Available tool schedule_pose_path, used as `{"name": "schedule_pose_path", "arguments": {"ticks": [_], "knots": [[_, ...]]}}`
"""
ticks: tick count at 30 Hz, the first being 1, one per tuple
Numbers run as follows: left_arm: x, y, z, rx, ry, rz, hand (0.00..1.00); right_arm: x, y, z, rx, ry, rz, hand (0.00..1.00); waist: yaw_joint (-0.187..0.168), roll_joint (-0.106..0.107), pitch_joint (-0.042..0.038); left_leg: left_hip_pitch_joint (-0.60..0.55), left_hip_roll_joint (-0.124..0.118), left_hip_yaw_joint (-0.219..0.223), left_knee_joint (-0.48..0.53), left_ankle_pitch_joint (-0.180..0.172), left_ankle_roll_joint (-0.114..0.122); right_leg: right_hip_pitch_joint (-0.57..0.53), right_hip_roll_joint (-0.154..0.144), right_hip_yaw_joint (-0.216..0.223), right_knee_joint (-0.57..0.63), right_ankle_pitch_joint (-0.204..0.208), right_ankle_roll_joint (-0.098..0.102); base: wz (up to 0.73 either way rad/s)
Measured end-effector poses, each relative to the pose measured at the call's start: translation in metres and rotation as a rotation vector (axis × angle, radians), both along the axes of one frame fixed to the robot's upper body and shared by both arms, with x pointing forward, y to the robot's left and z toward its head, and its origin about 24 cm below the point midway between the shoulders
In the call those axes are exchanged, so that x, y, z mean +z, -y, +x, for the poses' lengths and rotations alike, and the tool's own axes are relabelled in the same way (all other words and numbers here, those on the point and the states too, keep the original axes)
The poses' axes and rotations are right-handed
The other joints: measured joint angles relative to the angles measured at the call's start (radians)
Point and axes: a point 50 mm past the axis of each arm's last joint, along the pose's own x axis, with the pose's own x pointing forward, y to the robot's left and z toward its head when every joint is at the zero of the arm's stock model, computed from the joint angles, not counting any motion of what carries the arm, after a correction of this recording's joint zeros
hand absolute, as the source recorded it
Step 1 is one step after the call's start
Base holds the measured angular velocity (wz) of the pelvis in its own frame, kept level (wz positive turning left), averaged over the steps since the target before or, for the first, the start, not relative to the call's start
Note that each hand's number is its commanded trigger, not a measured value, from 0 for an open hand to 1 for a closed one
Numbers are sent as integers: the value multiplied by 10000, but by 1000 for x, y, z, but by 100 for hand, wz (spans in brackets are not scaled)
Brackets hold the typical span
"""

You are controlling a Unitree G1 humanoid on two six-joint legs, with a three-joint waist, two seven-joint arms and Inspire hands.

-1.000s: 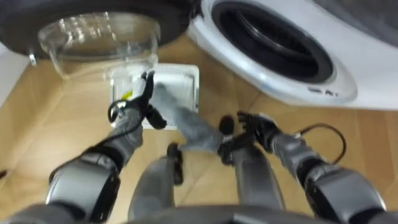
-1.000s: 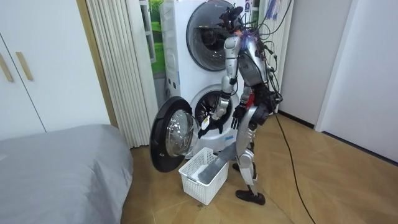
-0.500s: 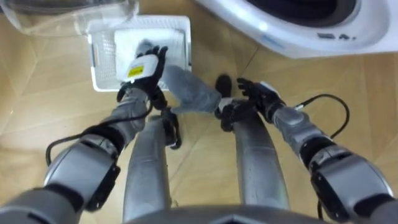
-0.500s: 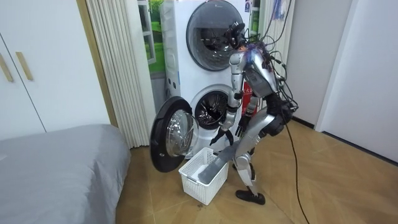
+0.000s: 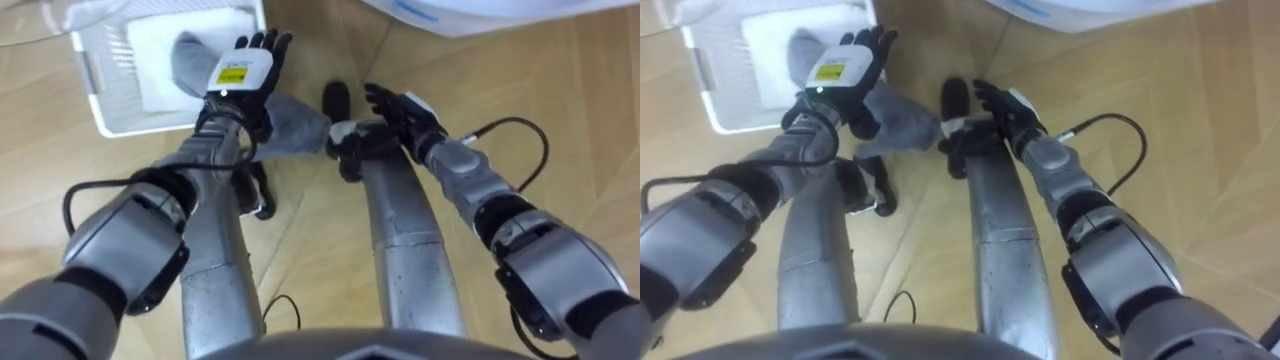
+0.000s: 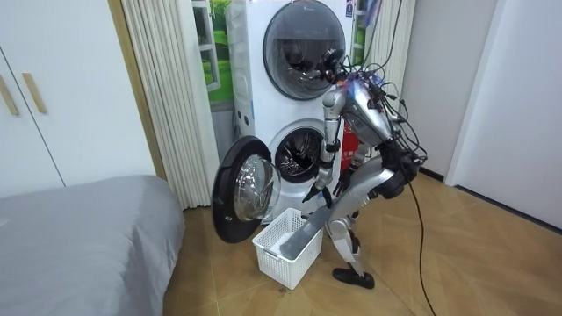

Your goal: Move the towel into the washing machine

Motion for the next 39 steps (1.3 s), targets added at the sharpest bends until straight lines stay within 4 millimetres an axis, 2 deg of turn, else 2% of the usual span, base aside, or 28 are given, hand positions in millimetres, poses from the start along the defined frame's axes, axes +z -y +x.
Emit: {"name": "schedule_pose_path", "arguments": {"ticks": [2, 3, 7, 11, 15, 18, 23, 24, 25, 31, 39], "knots": [[0, 1, 0, -66, 32, 7, 0, 0, 0, 0, -54, 9, 111, 0, -3, -3, 1, -39, 1, -89, 130, -76, -30, -34, 2, -25, 179, -155, 45, 7], [0, 2, -1, -189, 53, 87, 0, 0, 0, 0, -98, 6, 176, 0, -5, -7, 2, -51, 8, -123, 188, -110, -37, -61, 10, -21, 270, -203, 7, 9], [-1, 6, -2, -653, 65, 437, 0, 5, -3, 5, -150, 125, 422, 0, -29, -11, 2, -251, 30, -185, 224, -131, -55, -210, -2, -120, 265, -224, -20, 1], [-5, 10, -5, -1054, -168, 703, 0, 7, -8, 6, 34, 157, 592, 0, -290, -18, 0, -406, 5, -273, 208, -135, -55, -332, -25, -189, 235, -233, -36, 3], [-9, 5, -6, -1222, -798, 1036, 0, 7, -13, 6, 199, 174, 622, 0, -472, -152, -14, -444, -21, -279, 190, -152, -42, -357, -18, -213, 253, -273, -21, -1], [-11, 7, -7, -1424, -1425, 1238, 0, 8, -16, 7, 241, 190, 718, 0, -489, -286, -15, -526, -30, -295, 194, -150, -12, -447, -19, -231, 249, -274, -17, 0], [-17, 6, -10, -1382, -2899, 1235, 0, 9, -19, 8, 372, 151, 617, 0, -505, -376, -17, -554, -29, -321, 175, -159, 12, -457, -60, -244, 218, -281, 0, 0], [-19, 6, -10, -1345, -3232, 1266, 53, 9, -19, 9, 391, 156, 596, 0, -505, -393, -14, -553, -33, -321, 164, -159, 12, -459, -65, -246, 210, -283, 3, 0], [-20, 5, -11, -1316, -3400, 1255, 99, 9, -19, 9, 398, 158, 592, 0, -502, -396, -13, -551, -33, -321, 159, -159, 12, -459, -65, -248, 200, -284, 5, 0], [-23, 4, -12, -838, -4696, 479, 100, 10, -20, 9, 462, 204, 539, 0, -530, -422, -23, -557, -40, -317, 7, -146, 2, -457, -76, -265, 94, -285, 3, 0], [-30, 4, -18, -1084, -5467, 1065, 100, 11, -25, 11, 395, 166, 726, 0, -545, -553, -67, -554, -58, -314, -119, -135, 11, -456, -94, -290, 30, -303, 31, 0]]}}
